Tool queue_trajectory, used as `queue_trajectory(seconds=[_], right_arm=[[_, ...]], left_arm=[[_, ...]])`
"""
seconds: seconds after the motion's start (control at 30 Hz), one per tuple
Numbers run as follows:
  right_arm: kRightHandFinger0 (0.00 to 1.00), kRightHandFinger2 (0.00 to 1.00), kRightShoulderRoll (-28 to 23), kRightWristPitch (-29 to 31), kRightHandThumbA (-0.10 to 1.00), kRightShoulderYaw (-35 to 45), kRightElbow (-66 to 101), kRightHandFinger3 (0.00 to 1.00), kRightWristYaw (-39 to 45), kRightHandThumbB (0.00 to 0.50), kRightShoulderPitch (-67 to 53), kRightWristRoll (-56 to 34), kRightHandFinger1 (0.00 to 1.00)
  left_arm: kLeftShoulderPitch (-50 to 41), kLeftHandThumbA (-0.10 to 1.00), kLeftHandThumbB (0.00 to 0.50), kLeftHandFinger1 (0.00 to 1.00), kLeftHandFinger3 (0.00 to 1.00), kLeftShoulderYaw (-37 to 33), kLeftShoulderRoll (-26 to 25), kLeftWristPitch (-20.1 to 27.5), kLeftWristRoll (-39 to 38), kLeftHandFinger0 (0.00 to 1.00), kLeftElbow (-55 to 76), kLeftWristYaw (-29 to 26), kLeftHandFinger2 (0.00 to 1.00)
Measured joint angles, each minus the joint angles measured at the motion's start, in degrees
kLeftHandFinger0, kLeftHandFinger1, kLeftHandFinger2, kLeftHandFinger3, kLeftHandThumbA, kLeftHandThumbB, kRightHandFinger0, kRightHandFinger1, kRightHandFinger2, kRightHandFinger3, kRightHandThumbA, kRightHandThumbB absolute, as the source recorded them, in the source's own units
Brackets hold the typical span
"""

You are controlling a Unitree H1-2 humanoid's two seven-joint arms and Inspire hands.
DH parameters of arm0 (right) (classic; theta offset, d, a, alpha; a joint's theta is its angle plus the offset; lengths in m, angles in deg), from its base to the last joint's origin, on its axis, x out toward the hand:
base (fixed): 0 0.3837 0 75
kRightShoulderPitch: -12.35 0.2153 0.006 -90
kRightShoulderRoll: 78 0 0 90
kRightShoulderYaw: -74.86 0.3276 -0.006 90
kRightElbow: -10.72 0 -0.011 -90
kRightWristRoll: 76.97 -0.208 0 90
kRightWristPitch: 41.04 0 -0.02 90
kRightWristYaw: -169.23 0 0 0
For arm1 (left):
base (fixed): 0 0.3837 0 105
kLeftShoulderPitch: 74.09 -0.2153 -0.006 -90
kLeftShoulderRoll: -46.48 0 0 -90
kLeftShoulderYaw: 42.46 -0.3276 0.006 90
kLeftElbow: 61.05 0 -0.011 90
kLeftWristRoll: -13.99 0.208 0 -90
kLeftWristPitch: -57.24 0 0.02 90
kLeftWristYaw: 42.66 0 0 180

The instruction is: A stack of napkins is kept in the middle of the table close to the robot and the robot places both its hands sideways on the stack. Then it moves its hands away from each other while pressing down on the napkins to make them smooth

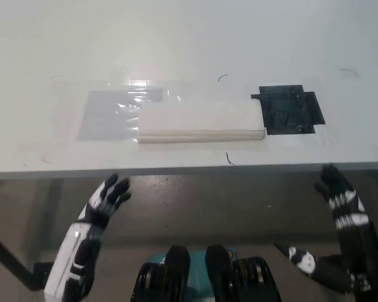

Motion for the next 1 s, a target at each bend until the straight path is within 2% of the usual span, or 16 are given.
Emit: queue_trajectory(seconds=[0.03, 0.1, 0.17, 0.23, 0.27, 0.33, 0.4, 0.53, 0.67, 0.8, 0.83, 0.9, 0.97, 1.0], right_arm=[[1.00, 1.00, 0.01, -0.33, 1.00, -0.12, 0.42, 1.00, 0.06, 0.192, 1.09, 0.00, 1.00], [1.00, 1.00, 0.22, -1.72, 1.00, -0.42, 1.10, 1.00, 0.22, 0.227, 4.32, -0.04, 1.00], [1.00, 1.00, 0.80, -3.74, 1.00, -0.66, 1.24, 1.00, 0.34, 0.220, 7.88, -0.44, 1.00], [1.00, 1.00, 1.62, -5.28, 1.00, -0.75, 1.13, 1.00, 0.42, 0.234, 11.45, -1.69, 1.00], [1.00, 1.00, 1.86, -5.59, 1.00, -0.74, 1.01, 1.00, 0.43, 0.278, 12.34, -2.04, 1.00], [1.00, 1.00, 3.24, -7.37, 1.00, -0.67, -0.26, 1.00, 0.48, 0.292, 18.28, -3.98, 1.00], [1.00, 1.00, 4.10, -8.79, 1.00, -0.41, -3.17, 1.00, 0.58, 0.300, 23.32, -5.68, 1.00], [1.00, 1.00, 4.96, -10.74, 1.00, 0.63, -9.47, 1.00, 0.65, 0.324, 31.03, -7.97, 1.00], [1.00, 1.00, 5.72, -11.15, 1.00, 2.40, -18.55, 1.00, 1.00, 0.342, 37.31, -10.61, 1.00], [1.00, 1.00, 7.47, -10.95, 1.00, 5.25, -29.85, 1.00, 1.24, 0.356, 43.82, -13.30, 1.00], [1.00, 1.00, 7.91, -10.94, 1.00, 6.07, -32.73, 1.00, 1.25, 0.367, 45.44, -13.93, 1.00], [1.00, 1.00, 8.64, -10.76, 1.00, 7.49, -37.01, 1.00, 1.36, 0.373, 48.01, -15.04, 1.00], [1.00, 1.00, 9.64, -10.30, 1.00, 9.68, -42.70, 1.00, 1.65, 0.384, 51.29, -16.80, 1.00], [1.00, 1.00, 10.16, -10.00, 1.00, 11.06, -45.97, 1.00, 1.81, 0.394, 52.98, -17.90, 1.00]], left_arm=[[1.32, 1.00, 0.275, 1.00, 1.00, -0.12, -0.06, -0.32, -0.11, 1.00, 0.83, 0.15, 1.00], [4.68, 1.00, 0.324, 1.00, 1.00, -0.30, -0.02, -1.70, -0.21, 1.00, 2.10, 0.35, 1.00], [8.44, 1.00, 0.348, 1.00, 1.00, -0.26, 0.29, -3.43, -0.16, 1.00, 2.13, 0.33, 1.00], [12.76, 1.00, 0.345, 1.00, 1.00, -0.21, 1.04, -4.88, -0.13, 1.00, 1.59, 0.31, 1.00], [13.72, 1.00, 0.359, 1.00, 1.00, -0.17, 1.22, -5.01, -0.11, 1.00, 1.42, 0.31, 1.00], [19.82, 1.00, 0.396, 1.00, 1.00, -0.02, 2.34, -6.19, 0.22, 1.00, -1.11, 0.28, 1.00], [25.21, 1.00, 0.412, 1.00, 1.00, 0.32, 2.89, -7.01, 0.75, 1.00, -5.17, 0.22, 1.00], [32.41, 1.00, 0.396, 1.00, 1.00, 1.08, 3.55, -8.12, 1.17, 1.00, -12.95, -0.08, 1.00], [38.21, 1.00, 0.348, 1.00, 1.00, 1.96, 4.13, -8.55, 1.22, 1.00, -20.90, -0.39, 1.00], [45.25, 1.00, 0.346, 1.00, 1.00, 3.52, 4.92, -8.43, 1.07, 1.00, -31.71, -0.87, 1.00], [46.61, 1.00, 0.314, 1.00, 1.00, 3.99, 5.21, -8.45, 0.96, 1.00, -34.41, -1.03, 1.00], [48.87, 1.00, 0.291, 1.00, 1.00, 4.88, 5.74, -8.46, 0.50, 1.00, -38.07, -1.15, 1.00], [51.26, 1.00, 0.287, 1.00, 1.00, 6.65, 6.77, -8.41, -0.66, 1.00, -42.10, -1.21, 1.00], [52.57, 1.00, 0.301, 1.00, 1.00, 7.63, 7.41, -8.33, -1.33, 1.00, -44.74, -1.25, 1.00]])
